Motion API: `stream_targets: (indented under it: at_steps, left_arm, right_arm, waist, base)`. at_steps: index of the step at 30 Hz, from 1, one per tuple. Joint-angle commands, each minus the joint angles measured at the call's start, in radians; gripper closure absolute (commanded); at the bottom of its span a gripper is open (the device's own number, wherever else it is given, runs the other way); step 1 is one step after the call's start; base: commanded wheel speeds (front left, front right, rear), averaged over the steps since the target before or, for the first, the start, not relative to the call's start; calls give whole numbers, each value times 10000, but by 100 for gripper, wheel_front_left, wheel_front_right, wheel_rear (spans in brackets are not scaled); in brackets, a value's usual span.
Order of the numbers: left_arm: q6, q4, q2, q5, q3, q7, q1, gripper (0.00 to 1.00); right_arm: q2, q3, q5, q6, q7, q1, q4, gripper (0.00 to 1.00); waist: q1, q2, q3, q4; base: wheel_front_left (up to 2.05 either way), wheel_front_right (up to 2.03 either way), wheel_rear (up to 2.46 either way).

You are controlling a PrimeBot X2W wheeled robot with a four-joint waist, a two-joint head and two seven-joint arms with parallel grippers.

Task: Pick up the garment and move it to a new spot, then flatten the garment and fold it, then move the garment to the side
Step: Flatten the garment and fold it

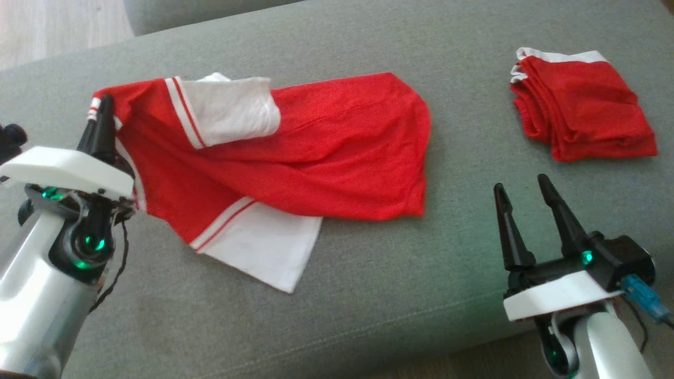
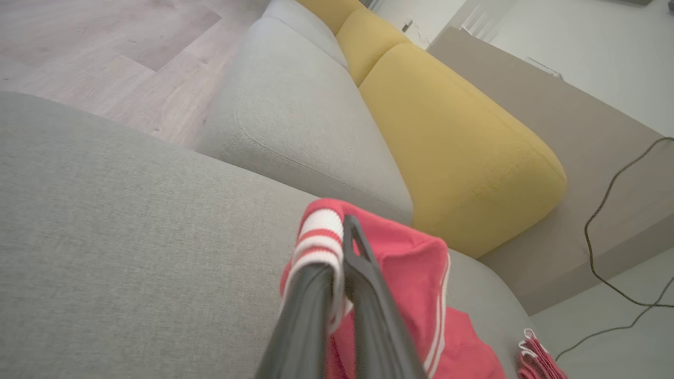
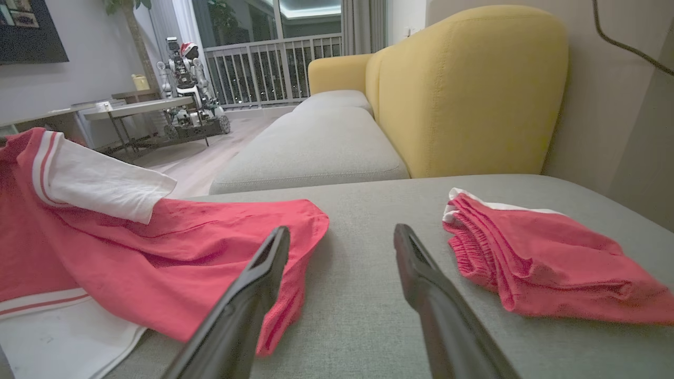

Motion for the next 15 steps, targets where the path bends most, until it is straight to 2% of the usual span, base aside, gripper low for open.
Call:
stream_targets:
  at_steps: [1,2,3,10,15]
  left_arm:
    - [-145,-154,362,109,591,-154,-449,100]
    - [-212,-81,351,220,618,-200,-458,60]
    - [-256,-9,329,350,639,-240,-459,0]
    - [-12,-149,40,1995,1244,-366,-193,0]
    - [307,-1488,-903,4308,2412,-372,1113,0]
  right_arm:
    - [-5,309,-101,-4,-23,-378,-218,0]
    - [-5,373,-95,-4,-23,-380,-147,0]
    - [-5,461,-84,-4,-23,-370,-36,0]
    - [-5,1011,47,-4,-23,-476,651,0]
    - [-5,1428,245,-4,-23,-782,1296,0]
  waist:
    - [0,0,66,73]
    - [0,0,88,93]
    - [0,0,107,111]
    - [0,0,299,260]
    - [0,0,360,475]
  base:
    - [0,0,0]
    - [0,0,0]
    - [0,0,0]
    - [0,0,0]
    - [0,0,0]
